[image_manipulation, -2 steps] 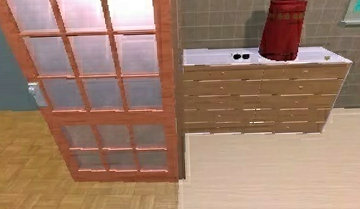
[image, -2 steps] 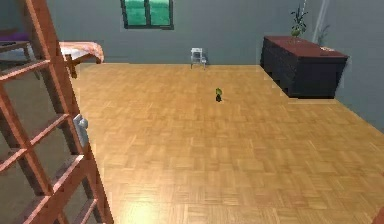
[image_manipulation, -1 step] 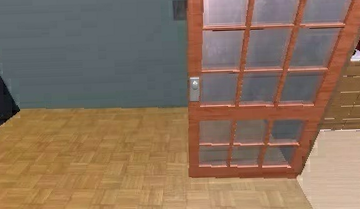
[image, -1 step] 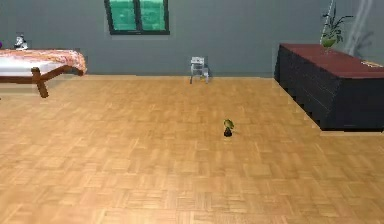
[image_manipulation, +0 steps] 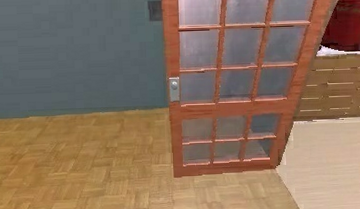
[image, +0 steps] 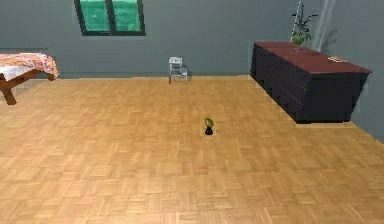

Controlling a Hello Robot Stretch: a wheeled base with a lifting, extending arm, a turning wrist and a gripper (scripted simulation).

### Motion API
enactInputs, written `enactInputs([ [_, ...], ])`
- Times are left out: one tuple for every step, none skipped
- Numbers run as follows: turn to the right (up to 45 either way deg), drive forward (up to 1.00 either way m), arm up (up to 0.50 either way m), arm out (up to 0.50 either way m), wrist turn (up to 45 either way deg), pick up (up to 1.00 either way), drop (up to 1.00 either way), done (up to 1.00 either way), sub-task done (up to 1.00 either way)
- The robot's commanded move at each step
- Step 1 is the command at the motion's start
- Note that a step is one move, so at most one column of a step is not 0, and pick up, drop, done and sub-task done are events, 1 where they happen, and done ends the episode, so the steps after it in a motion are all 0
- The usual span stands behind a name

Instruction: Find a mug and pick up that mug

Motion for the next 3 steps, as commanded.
enactInputs([
  [0.0, 0.15, 0.00, 0.00, 0.0, 0.00, 0.00, 0.00, 0.00],
  [-45.0, 0.00, 0.00, 0.00, 0.0, 0.00, 0.00, 0.00, 0.00],
  [0.0, 0.45, 0.00, 0.00, 0.0, 0.00, 0.00, 0.00, 0.00],
])
